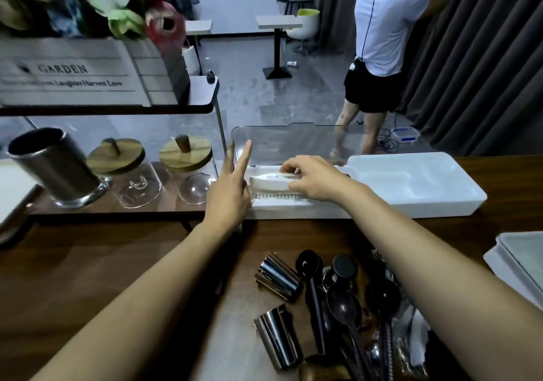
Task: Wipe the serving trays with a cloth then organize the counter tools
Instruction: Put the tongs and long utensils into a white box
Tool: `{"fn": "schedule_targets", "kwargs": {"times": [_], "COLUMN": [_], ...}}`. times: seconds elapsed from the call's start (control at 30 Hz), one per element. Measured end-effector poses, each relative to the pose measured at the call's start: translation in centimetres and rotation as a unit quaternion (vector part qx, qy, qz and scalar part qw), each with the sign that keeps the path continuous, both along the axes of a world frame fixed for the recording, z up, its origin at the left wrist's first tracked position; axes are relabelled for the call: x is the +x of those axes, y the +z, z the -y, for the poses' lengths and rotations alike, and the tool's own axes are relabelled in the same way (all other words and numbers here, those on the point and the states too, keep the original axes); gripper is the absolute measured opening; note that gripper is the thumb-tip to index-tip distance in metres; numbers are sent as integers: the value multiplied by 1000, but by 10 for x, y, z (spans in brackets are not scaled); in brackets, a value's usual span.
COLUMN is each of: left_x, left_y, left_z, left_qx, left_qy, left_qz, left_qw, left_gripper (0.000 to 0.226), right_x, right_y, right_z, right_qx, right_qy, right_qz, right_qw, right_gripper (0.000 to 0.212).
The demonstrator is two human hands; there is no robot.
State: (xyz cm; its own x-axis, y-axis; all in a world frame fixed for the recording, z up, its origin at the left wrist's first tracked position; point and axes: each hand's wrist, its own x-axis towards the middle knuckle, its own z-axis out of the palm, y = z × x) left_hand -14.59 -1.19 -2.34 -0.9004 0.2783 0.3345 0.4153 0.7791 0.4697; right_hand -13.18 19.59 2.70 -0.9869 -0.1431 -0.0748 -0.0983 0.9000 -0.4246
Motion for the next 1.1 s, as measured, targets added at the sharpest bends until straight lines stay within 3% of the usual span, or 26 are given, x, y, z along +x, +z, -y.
{"fn": "schedule_targets", "kwargs": {"times": [0.27,0.77,0.93,1.1], "left_x": [1,1,2,1], "left_y": [-1,0,1,0], "left_z": [1,0,-1,-3], "left_qx": [2,-17,-22,-17], "left_qy": [-2,11,13,10], "left_qz": [3,-5,-11,-15], "left_qw": [1000,1000,1000,1000], "left_gripper": [98,94,93,93], "right_x": [-11,-21,-14,-7], "right_y": [-8,-26,-23,-26], "right_z": [11,8,-14,-24], "right_qx": [-17,-52,-12,-60], "right_qy": [29,-6,-29,-37], "right_qz": [26,51,66,62], "right_qw": [999,997,997,996], "right_gripper": [37,28,31,39]}}
